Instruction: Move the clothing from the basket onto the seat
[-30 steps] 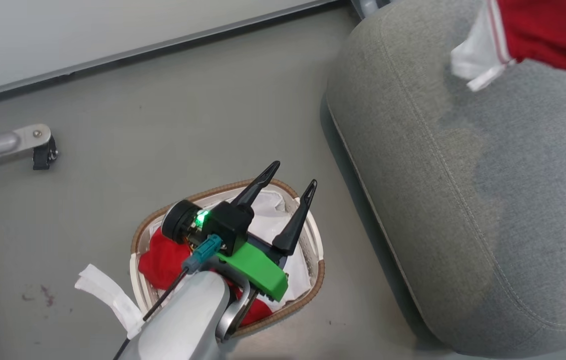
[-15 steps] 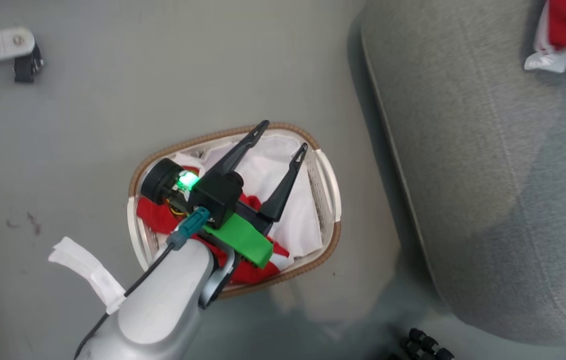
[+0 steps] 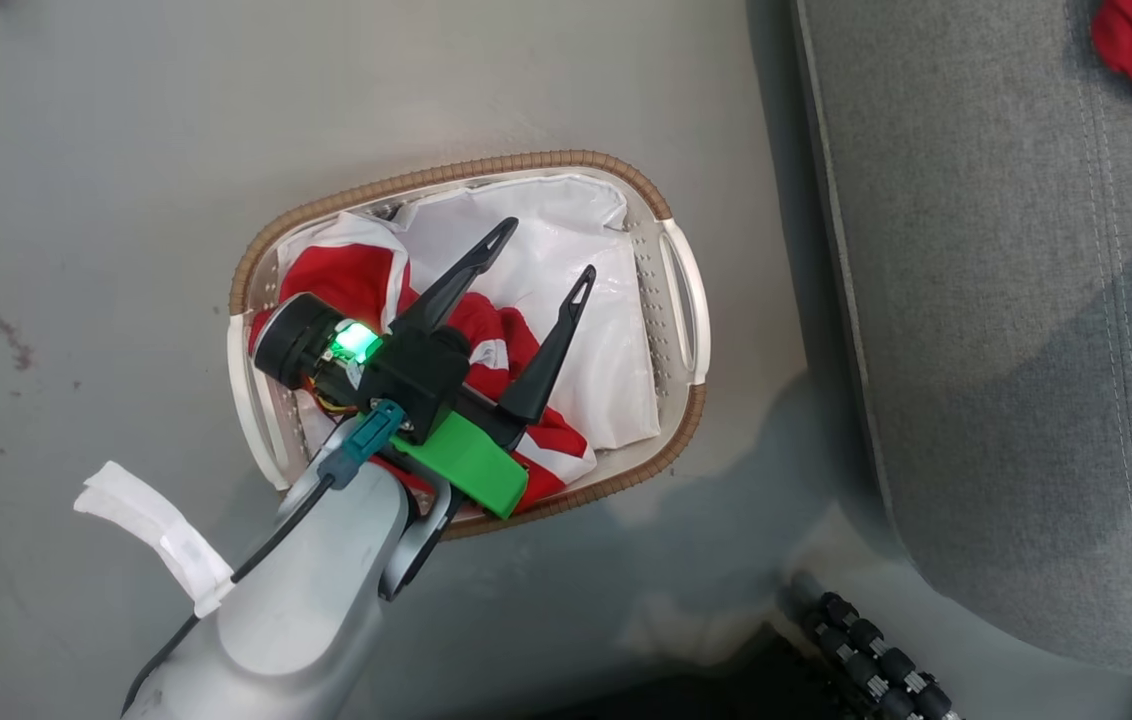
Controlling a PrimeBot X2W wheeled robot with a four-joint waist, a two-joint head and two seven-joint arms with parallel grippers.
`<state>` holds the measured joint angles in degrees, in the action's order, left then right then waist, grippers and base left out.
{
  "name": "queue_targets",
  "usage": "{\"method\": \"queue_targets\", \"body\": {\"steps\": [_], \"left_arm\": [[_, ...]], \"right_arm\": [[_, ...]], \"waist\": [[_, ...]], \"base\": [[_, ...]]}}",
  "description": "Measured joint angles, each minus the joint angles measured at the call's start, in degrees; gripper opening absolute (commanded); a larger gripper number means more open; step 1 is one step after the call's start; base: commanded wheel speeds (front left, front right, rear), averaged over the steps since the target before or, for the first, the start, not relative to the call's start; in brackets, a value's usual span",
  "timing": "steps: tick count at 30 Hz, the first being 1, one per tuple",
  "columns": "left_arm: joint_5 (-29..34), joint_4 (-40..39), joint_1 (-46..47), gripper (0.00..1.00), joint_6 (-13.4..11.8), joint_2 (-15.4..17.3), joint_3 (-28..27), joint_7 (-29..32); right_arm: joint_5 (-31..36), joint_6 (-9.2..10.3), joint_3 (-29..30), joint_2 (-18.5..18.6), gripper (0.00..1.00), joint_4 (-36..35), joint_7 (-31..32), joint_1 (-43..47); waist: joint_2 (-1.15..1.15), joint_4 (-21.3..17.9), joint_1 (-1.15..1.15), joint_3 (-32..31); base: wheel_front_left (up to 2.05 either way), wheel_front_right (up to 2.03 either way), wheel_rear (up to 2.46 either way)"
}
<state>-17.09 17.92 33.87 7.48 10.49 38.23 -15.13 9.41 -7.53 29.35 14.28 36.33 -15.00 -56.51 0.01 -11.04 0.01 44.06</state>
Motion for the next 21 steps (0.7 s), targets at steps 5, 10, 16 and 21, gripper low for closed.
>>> {"method": "queue_targets", "body": {"steps": [5, 10, 16, 21], "left_arm": [[-0.8, 0.7, 0.0, 1.00, 0.0, 0.0, 0.0, 0.0], [-1.3, 1.2, -0.4, 1.00, 0.0, 0.4, -0.8, 0.0], [-2.1, 1.1, -1.9, 1.00, 0.0, -0.7, -2.3, 0.0], [-3.2, 1.0, -3.8, 1.00, 0.0, -2.0, -3.5, 0.0]], "right_arm": [[-2.2, 0.00, -1.9, -0.3, 1.00, -3.1, -0.1, 4.3], [-3.8, 0.00, -2.9, 0.1, 1.00, -6.4, -0.1, 9.2], [-3.4, 0.00, -3.2, -0.4, 1.00, -9.7, -0.1, 16.5], [-3.2, 0.00, -3.2, -0.4, 1.00, -9.8, -0.1, 21.4]], "waist": [[0.00, -0.5, 0.00, -0.5], [0.00, -0.9, 0.00, -2.2], [0.00, -1.0, 0.00, -5.6], [0.00, -0.8, -0.01, -9.6]], "base": [[0.00, 0.00, 0.00], [0.00, 0.00, 0.00], [0.00, 0.00, 0.00], [0.00, 0.00, 0.00]]}}
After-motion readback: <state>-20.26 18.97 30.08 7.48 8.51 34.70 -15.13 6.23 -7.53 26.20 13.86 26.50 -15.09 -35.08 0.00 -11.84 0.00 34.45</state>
